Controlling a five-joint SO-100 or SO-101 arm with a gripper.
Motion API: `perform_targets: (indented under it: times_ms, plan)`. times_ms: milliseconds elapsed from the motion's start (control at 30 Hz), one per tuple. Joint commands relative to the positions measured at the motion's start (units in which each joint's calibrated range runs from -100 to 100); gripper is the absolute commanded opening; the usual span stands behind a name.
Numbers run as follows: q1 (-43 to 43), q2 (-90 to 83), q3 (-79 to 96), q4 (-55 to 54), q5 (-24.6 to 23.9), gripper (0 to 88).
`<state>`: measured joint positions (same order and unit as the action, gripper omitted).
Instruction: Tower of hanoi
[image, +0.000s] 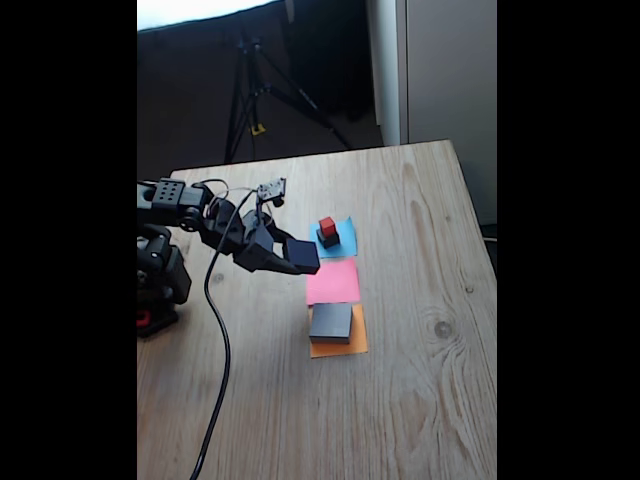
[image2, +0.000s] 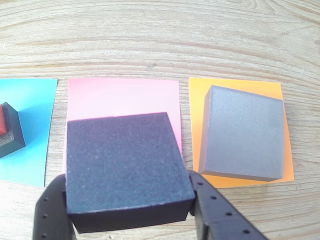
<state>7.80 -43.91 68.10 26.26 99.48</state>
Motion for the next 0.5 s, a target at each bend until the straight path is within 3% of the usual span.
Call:
perform_targets:
  times_ms: [0,100,467]
  plan:
    - [-1.2,2.0,3.7,-11.3,0.5,15.0]
    - [-1.2,4.8,9.0,-22.4,0.5,14.9]
    - [-2.2,18.5,14.3,-45.4,0.5,15.1]
